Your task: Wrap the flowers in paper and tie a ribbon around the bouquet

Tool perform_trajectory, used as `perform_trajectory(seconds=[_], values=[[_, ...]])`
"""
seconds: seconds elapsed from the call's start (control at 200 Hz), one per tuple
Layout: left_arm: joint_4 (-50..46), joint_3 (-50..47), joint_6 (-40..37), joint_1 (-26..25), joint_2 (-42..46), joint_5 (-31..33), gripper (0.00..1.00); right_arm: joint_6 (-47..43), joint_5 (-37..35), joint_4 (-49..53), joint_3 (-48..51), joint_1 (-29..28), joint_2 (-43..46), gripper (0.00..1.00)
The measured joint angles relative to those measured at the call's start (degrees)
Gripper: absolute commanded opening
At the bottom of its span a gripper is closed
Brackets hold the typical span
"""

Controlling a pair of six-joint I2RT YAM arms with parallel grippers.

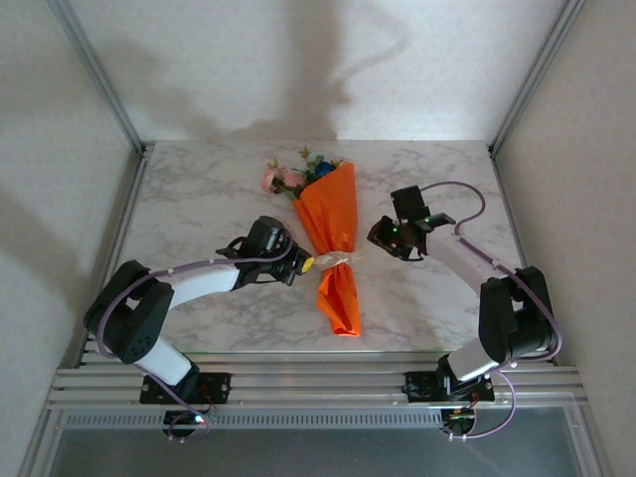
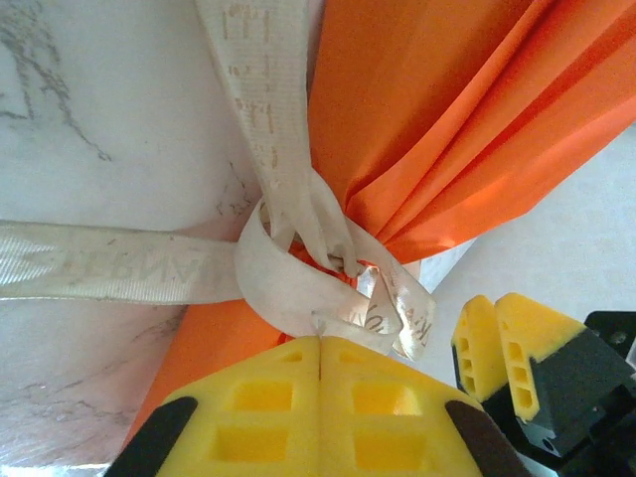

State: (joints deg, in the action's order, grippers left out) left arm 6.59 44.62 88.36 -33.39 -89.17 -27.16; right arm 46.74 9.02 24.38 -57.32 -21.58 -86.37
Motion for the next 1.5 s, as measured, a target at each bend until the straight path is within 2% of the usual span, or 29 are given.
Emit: perform_trajectory(seconds=[0.24, 0.395, 0.651, 1.141, 1.196, 1.266, 1.502], values=[[-1.36, -0.90, -0.02, 0.66, 1.49, 0.00, 0.00, 13.92, 1.68, -7.21, 9.88, -0.22, 3.28, 0.38], [-1.92, -0.92, -0.04, 0.85, 1.49, 0.00, 0.00, 21.84, 3.78, -14.27, 10.99, -1.03, 1.14, 0.39], [-2.36, -0.92, -0.26, 0.85, 1.49, -0.02, 0.00, 30.64, 5.77, -22.99, 11.21, -2.95, -2.78, 0.34], [-2.67, -0.92, -0.70, 0.85, 1.49, 0.00, 0.00, 34.07, 5.97, -23.32, 11.87, -3.82, -4.50, 0.34], [-2.78, -0.92, -0.70, 0.85, 1.49, 0.00, 0.00, 34.05, 5.62, -22.95, 11.87, -3.93, -4.42, 0.32], [-2.84, -0.92, -0.85, 0.85, 1.49, 0.00, 0.00, 34.03, 5.38, -22.03, 11.91, -3.96, -3.87, 0.26], [-4.72, -0.81, -2.47, 0.85, 1.22, -0.55, 0.00, 32.61, 2.49, -21.92, 12.63, -3.91, 0.79, 0.23]])
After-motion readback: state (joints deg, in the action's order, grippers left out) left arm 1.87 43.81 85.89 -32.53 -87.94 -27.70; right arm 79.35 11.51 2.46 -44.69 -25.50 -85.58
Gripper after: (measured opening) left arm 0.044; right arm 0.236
